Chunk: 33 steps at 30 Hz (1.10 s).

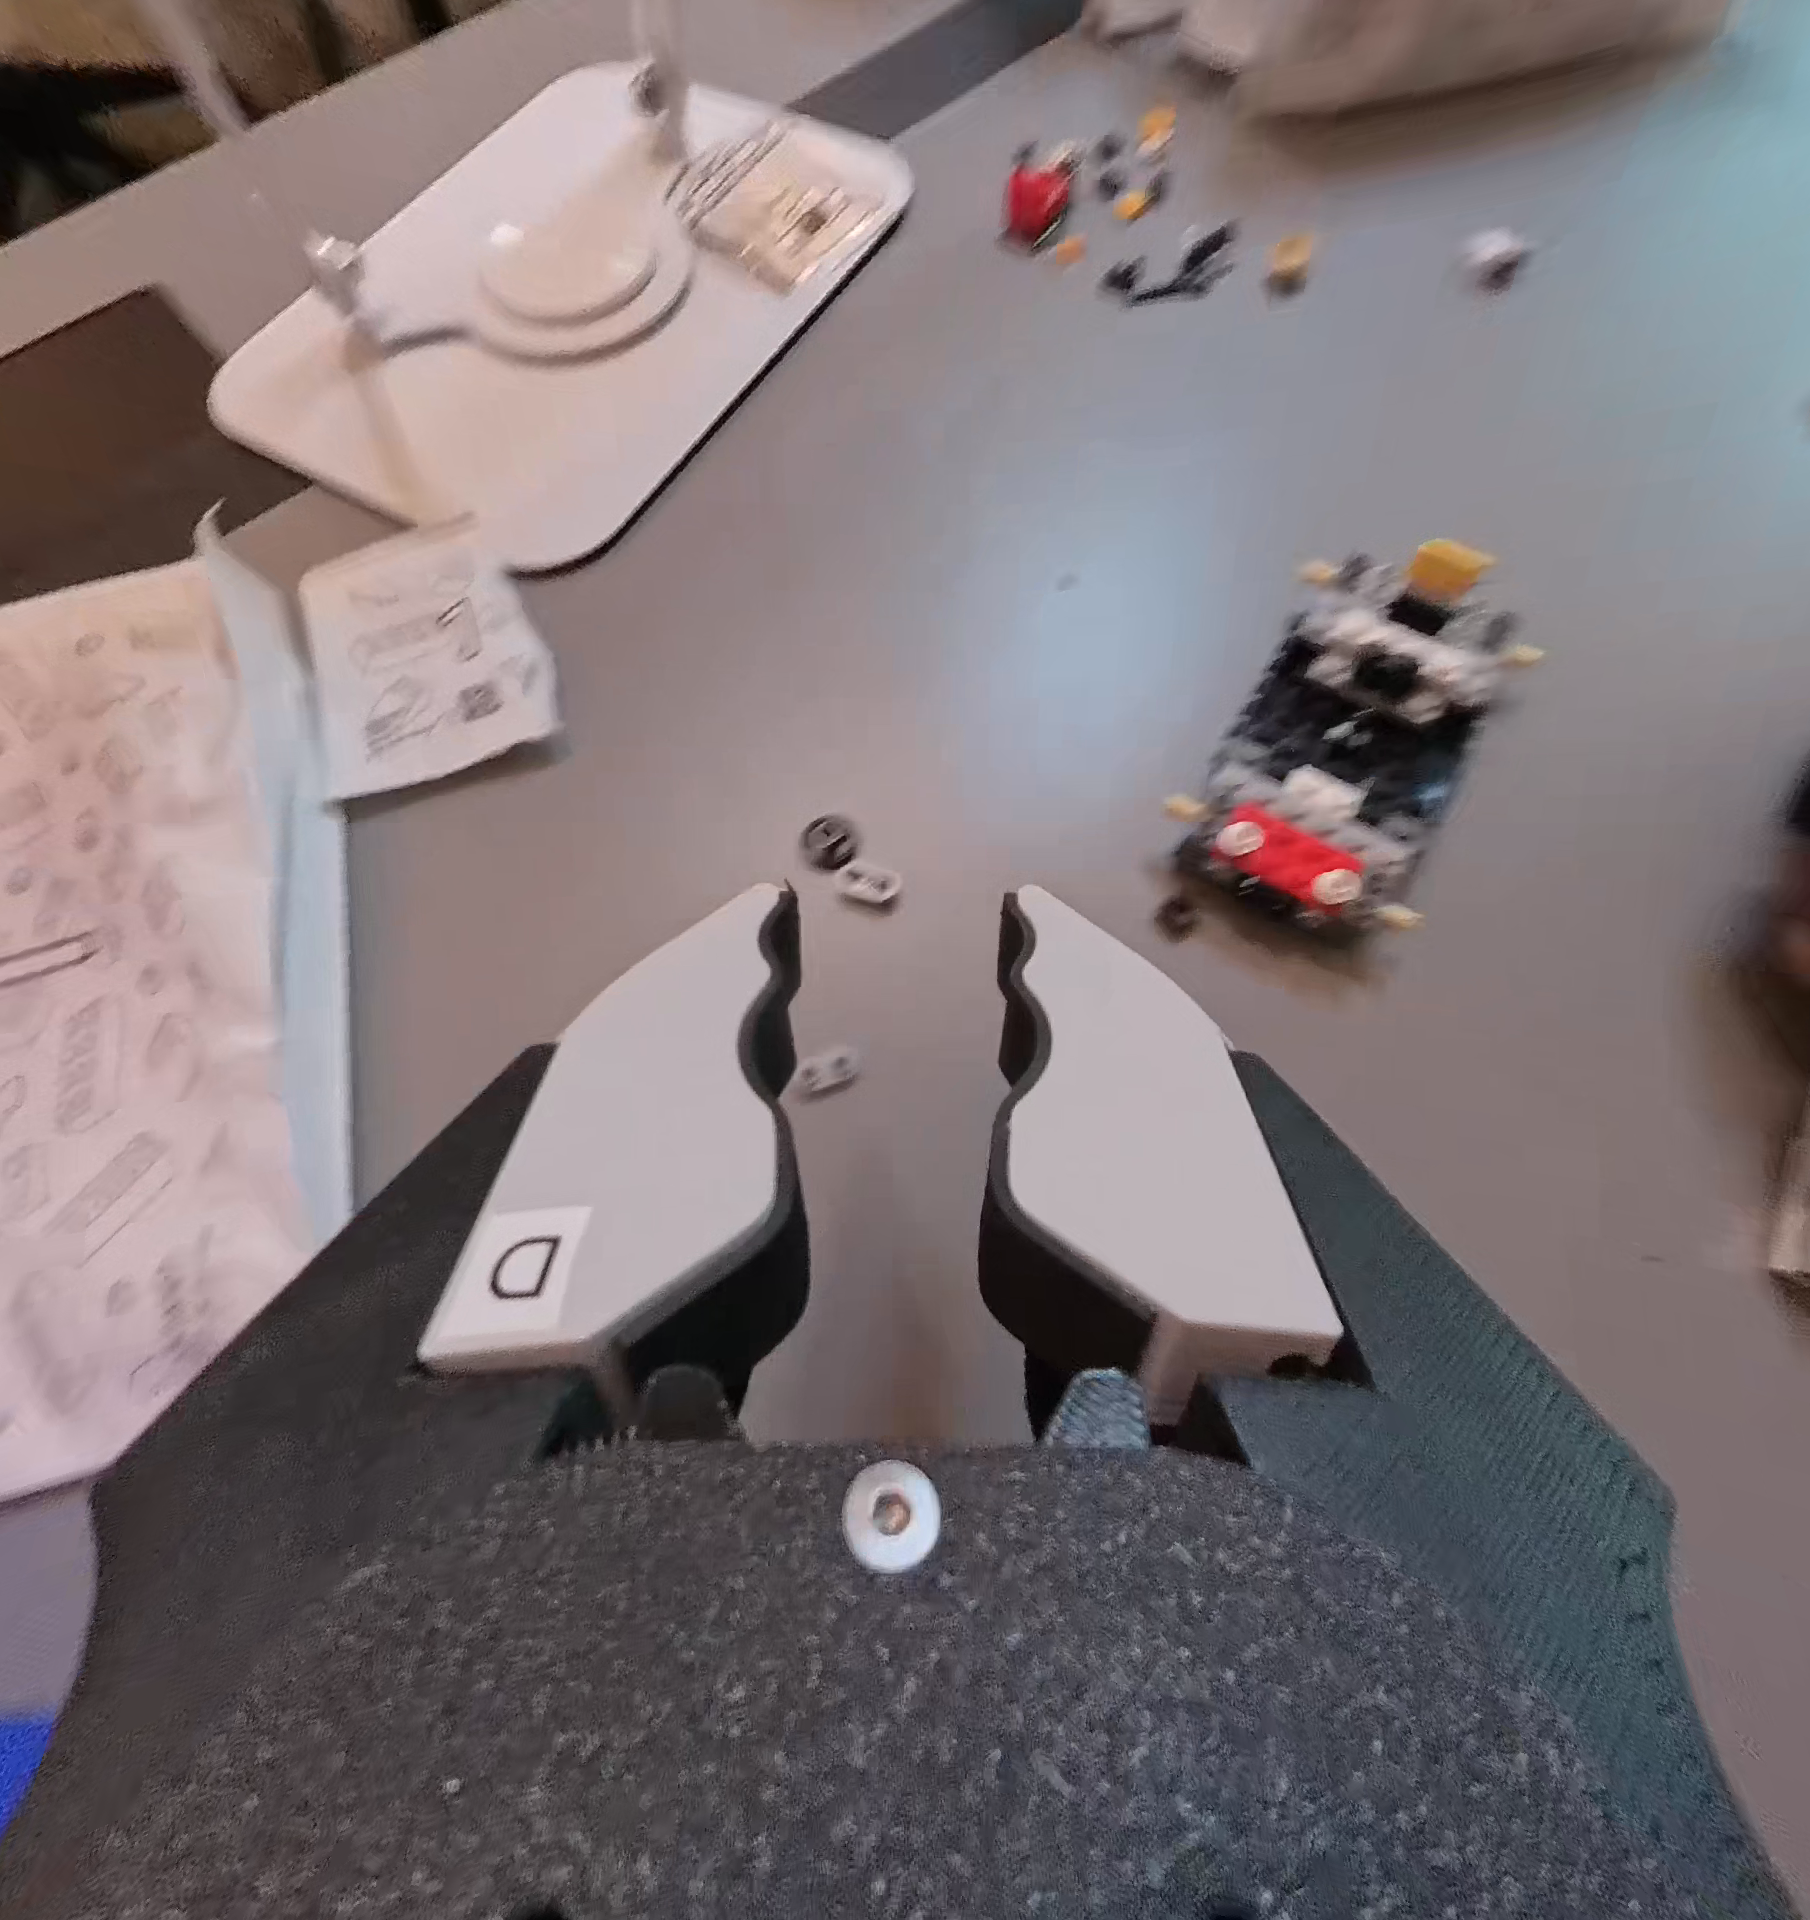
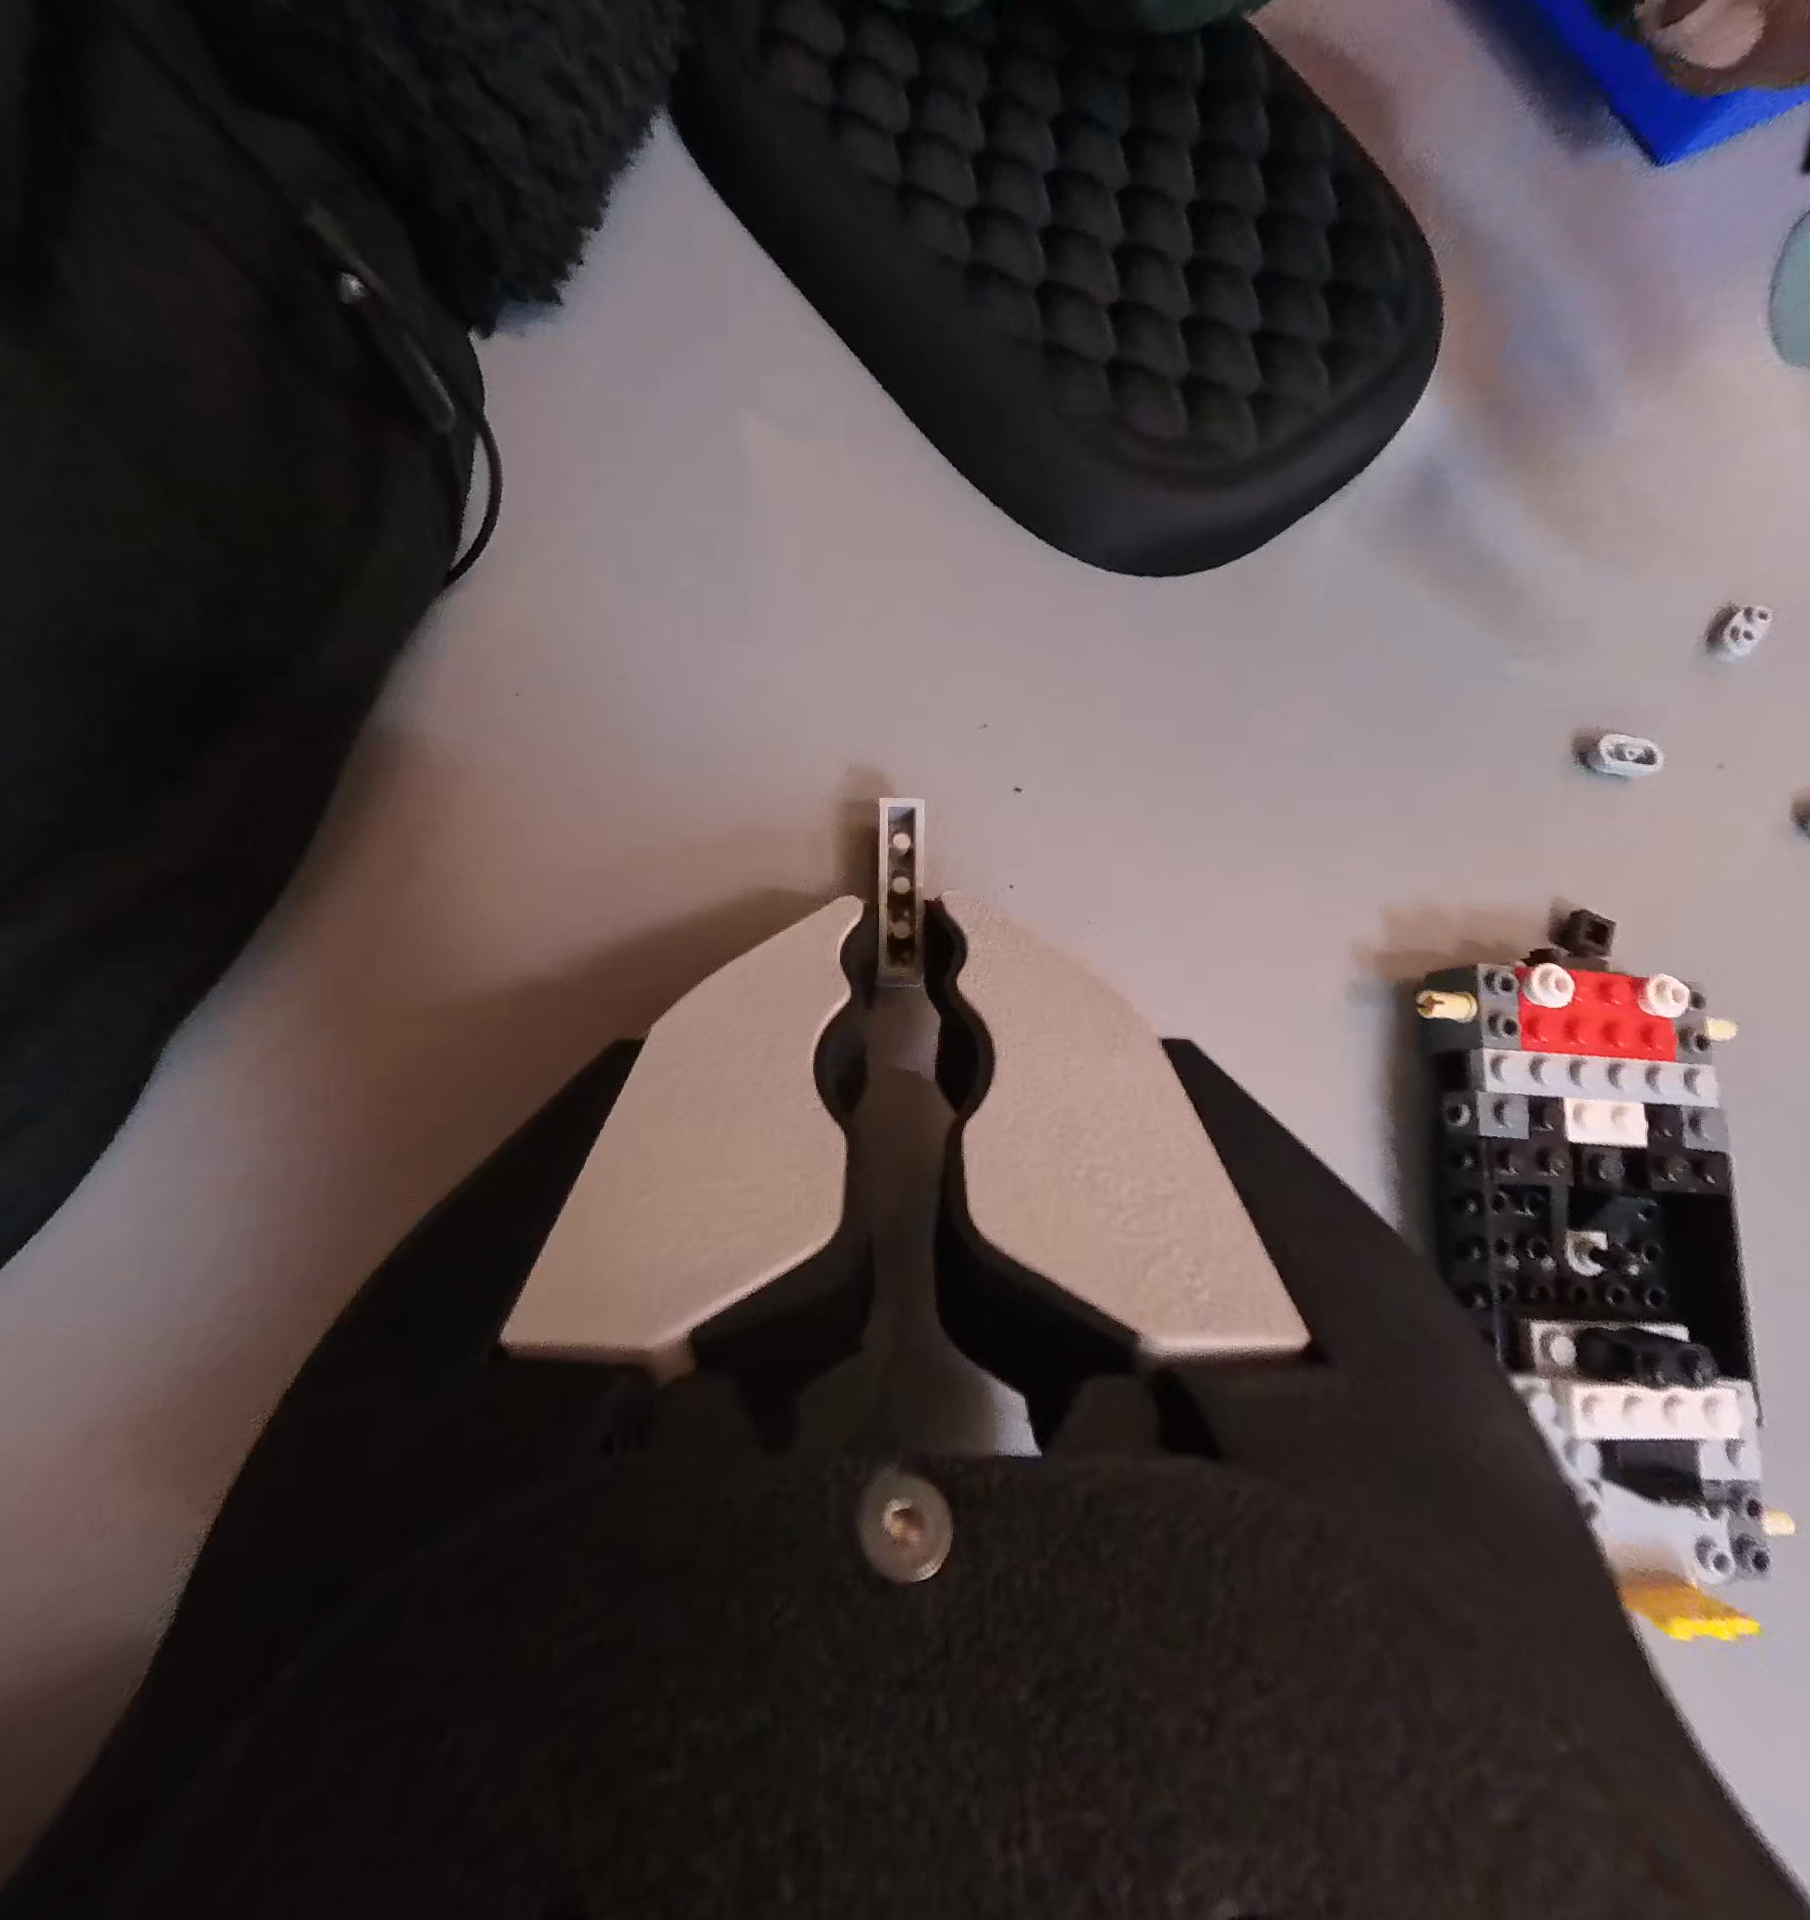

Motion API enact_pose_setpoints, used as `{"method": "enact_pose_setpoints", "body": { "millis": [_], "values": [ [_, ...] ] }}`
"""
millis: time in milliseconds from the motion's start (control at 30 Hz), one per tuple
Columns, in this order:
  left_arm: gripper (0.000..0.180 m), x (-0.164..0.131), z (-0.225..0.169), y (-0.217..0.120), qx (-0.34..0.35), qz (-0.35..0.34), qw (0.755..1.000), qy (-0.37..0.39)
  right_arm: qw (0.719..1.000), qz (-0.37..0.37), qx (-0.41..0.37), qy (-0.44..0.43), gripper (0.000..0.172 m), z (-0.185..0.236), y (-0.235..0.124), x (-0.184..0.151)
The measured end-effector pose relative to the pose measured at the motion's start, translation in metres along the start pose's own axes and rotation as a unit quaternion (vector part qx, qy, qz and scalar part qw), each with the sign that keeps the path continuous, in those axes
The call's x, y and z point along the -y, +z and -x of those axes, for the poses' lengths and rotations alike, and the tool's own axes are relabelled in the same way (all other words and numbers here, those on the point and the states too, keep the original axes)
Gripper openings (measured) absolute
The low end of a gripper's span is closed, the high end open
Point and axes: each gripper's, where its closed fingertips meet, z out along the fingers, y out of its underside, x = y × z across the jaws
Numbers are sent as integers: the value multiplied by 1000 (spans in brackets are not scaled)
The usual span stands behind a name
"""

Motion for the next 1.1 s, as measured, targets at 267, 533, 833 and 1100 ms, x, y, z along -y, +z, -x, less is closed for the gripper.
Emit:
{"method": "enact_pose_setpoints", "body": {
  "millis": [267, 533, 833, 1100],
  "values": [
    [21, 58, -91, -30, -228, -188, 955, 31, 963, -202, -93, 152, 8, -56, -63, 31],
    [22, 69, -142, -29, -322, -222, 920, 22, 864, -406, -89, 284, 8, -84, -117, 51],
    [15, 73, -152, -32, -356, -231, 905, -6, 838, -438, -62, 320, 8, -90, -119, 49],
    [4, 75, -153, -37, -376, -238, 895, -20, 847, -429, -61, 309, 8, -86, -114, 50]
  ]
}}
